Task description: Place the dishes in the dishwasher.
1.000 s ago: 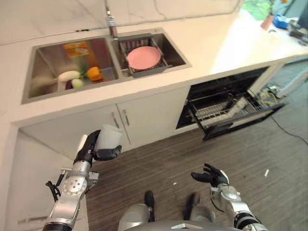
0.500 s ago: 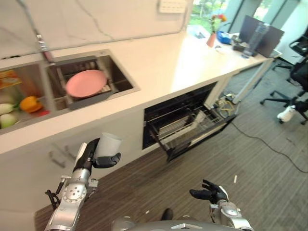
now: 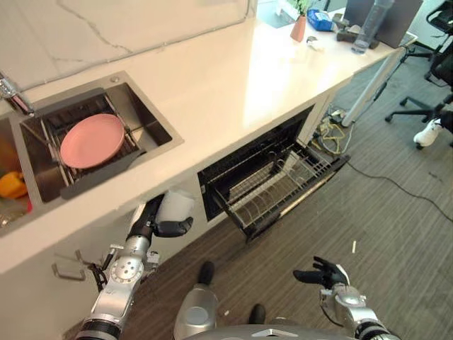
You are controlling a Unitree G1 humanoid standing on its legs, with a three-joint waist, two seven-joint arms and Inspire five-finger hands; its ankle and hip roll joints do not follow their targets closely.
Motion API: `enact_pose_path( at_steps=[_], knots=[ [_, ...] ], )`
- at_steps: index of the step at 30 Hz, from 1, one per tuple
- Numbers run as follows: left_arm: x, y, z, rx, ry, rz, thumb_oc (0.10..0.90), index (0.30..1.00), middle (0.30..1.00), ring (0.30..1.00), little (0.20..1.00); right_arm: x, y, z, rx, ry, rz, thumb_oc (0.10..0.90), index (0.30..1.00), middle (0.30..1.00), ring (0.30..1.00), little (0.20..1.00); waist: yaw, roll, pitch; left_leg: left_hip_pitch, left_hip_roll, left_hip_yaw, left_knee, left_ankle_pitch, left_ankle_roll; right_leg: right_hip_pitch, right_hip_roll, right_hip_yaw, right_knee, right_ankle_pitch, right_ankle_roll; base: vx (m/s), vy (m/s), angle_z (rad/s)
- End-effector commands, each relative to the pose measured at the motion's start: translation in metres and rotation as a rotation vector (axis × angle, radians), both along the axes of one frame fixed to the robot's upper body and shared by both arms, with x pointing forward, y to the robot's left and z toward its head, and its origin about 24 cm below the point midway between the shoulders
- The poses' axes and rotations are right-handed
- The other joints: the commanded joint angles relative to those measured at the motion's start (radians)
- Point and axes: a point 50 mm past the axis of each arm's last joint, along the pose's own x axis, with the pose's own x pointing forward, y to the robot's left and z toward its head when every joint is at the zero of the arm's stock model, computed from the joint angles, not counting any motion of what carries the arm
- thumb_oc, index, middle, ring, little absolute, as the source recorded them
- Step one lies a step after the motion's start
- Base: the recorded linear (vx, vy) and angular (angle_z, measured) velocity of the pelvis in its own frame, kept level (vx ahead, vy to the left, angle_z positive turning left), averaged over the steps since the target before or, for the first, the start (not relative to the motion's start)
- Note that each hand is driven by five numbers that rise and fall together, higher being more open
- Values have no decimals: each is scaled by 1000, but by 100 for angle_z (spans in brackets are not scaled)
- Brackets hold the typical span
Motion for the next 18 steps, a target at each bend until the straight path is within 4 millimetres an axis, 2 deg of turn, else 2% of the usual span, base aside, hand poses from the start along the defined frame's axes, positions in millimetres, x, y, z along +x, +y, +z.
enact_pose_path(
  at_steps=[1, 3, 6, 7, 9, 10, 11, 12, 13, 16, 17, 18],
  knots=[
    [22, -2, 53, 44, -275, -63, 400, 300, 300, 300, 300, 26, -20, 24, -41, -162, -60, 800, 900, 900, 900, 900, -16, 11, -71, 115, 20, 23, -60, -106, -13, -88, -53, -33, 136, -80, 66, 86, 139, 0],
    [24, -6, 53, 58, -264, -98, 400, 300, 300, 300, 300, 21, -34, 27, -22, -195, -200, 800, 900, 900, 900, 900, -45, 16, -99, 197, 13, 61, -149, -106, 3, -79, -75, -27, 120, -61, 91, 122, 230, -14],
    [24, -6, 53, 58, -265, -100, 400, 300, 300, 300, 300, 21, -34, 27, -22, -195, -202, 800, 900, 900, 900, 900, -42, 16, -98, 199, 12, 63, -149, -107, 3, -78, -75, -25, 118, -60, 92, 39, 94, -12],
    [28, -9, 56, 52, -273, -114, 400, 300, 300, 300, 300, 27, -43, 38, -24, -266, -280, 800, 900, 900, 900, 900, -57, 12, -108, 226, 8, 94, -159, -127, 14, -79, -89, -12, 98, -34, 112, 40, 124, -24],
    [30, -11, 58, 51, -280, -126, 400, 300, 300, 300, 300, 31, -47, 43, -28, -295, -304, 800, 900, 900, 900, 900, -62, 11, -110, 232, 8, 106, -159, -134, 16, -82, -94, -3, 89, -22, 119, 39, 127, -23],
    [34, -15, 61, 52, -291, -152, 400, 300, 300, 300, 300, 39, -52, 54, -41, -359, -320, 800, 900, 900, 900, 900, -70, 8, -112, 246, 8, 134, -159, -146, 20, -85, -98, 10, 68, -2, 129, 26, 93, -14],
    [34, -15, 61, 52, -291, -152, 400, 300, 300, 300, 300, 39, -52, 54, -41, -359, -320, 800, 900, 900, 900, 900, -70, 8, -112, 246, 8, 134, -159, -146, 20, -85, -98, 10, 68, -2, 129, 26, 89, -44],
    [37, -19, 64, 49, -303, -172, 400, 300, 300, 300, 300, 46, -53, 63, -44, -413, -323, 800, 900, 900, 900, 900, -76, 8, -114, 254, 8, 150, -159, -155, 23, -85, -99, 22, 56, 8, 136, 53, 86, -55],
    [43, -26, 68, 27, -325, -194, 400, 300, 300, 300, 300, 60, -53, 86, -60, -538, -305, 800, 900, 900, 900, 900, -92, 4, -121, 273, 9, 185, -159, -170, 30, -85, -100, 48, 39, 20, 144, 53, 86, -55],
    [43, -26, 68, 26, -326, -195, 400, 300, 300, 300, 300, 59, -53, 86, -61, -537, -306, 800, 900, 900, 900, 900, -87, 5, -120, 276, 10, 189, -159, -171, 30, -84, -99, 52, 37, 21, 144, 24, 30, -38],
    [49, -33, 72, 7, -346, -207, 400, 300, 300, 300, 300, 71, -47, 106, -44, -650, -260, 800, 900, 900, 900, 900, -107, 3, -125, 291, 10, 209, -159, -179, 34, -83, -100, 69, 35, 26, 146, 51, 49, -69],
    [51, -36, 73, -1, -354, -214, 400, 300, 300, 300, 300, 73, -43, 113, -28, -691, -245, 800, 900, 900, 900, 900, -110, 3, -126, 299, 11, 219, -159, -183, 36, -81, -100, 79, 34, 27, 147, 81, 64, -72]
  ],
)
